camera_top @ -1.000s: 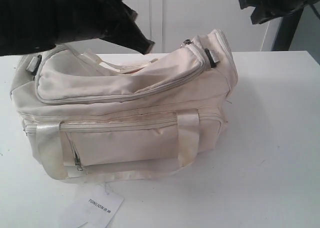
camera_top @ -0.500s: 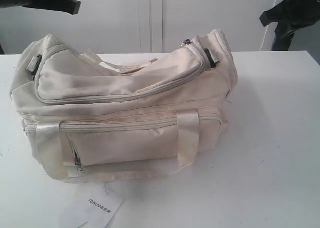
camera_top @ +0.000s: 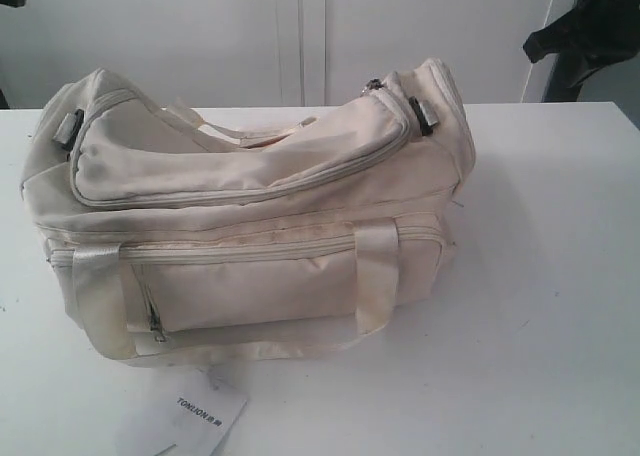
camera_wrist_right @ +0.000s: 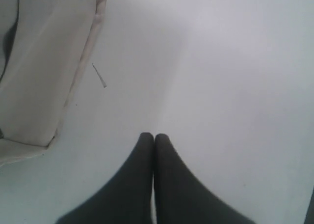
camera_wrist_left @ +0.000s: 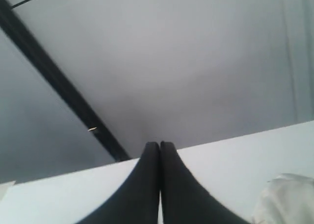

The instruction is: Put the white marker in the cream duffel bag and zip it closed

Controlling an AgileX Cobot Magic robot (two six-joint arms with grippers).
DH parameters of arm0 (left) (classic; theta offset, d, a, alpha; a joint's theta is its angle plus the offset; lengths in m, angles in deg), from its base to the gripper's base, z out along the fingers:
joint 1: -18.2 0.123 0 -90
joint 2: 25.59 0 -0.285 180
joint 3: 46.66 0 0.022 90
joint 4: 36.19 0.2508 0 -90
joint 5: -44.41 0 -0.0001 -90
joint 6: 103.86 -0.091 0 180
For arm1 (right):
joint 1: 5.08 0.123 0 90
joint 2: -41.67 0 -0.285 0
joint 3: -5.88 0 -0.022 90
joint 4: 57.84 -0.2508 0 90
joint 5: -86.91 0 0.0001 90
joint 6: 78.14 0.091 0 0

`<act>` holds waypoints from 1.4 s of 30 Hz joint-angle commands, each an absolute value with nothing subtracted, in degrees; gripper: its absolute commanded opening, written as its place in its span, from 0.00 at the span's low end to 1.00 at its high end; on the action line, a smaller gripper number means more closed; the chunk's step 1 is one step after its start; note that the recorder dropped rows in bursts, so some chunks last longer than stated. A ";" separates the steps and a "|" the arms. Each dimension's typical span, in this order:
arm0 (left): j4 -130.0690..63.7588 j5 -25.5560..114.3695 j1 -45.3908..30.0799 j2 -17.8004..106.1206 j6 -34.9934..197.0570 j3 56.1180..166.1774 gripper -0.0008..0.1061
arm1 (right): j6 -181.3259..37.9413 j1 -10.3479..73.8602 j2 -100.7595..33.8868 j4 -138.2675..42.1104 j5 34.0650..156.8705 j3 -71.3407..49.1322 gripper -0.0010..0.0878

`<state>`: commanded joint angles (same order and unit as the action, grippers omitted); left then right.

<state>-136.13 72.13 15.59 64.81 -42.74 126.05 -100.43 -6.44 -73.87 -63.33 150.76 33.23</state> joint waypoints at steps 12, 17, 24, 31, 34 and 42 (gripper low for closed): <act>-136.13 30.00 16.16 61.60 -33.89 125.81 0.01 | -101.18 -6.44 -73.87 -65.92 151.32 33.23 0.01; -124.48 3.56 16.36 61.60 -27.41 125.81 0.01 | -102.08 -6.44 -73.87 -67.84 152.37 33.23 0.01; -100.17 -22.45 16.36 61.60 -14.48 125.81 0.01 | -102.08 -6.44 -73.87 -68.50 152.37 33.23 0.01; -75.24 -17.08 16.36 61.47 10.28 125.81 0.01 | -101.91 -6.44 -73.87 -65.60 154.30 33.23 0.01; -68.38 -11.14 16.36 61.47 21.25 125.81 0.01 | -100.09 -7.91 -73.87 -63.08 153.56 33.23 0.01; -60.02 -6.64 16.36 58.04 32.45 125.81 0.01 | -98.30 -16.15 -73.03 -63.33 153.80 32.34 0.01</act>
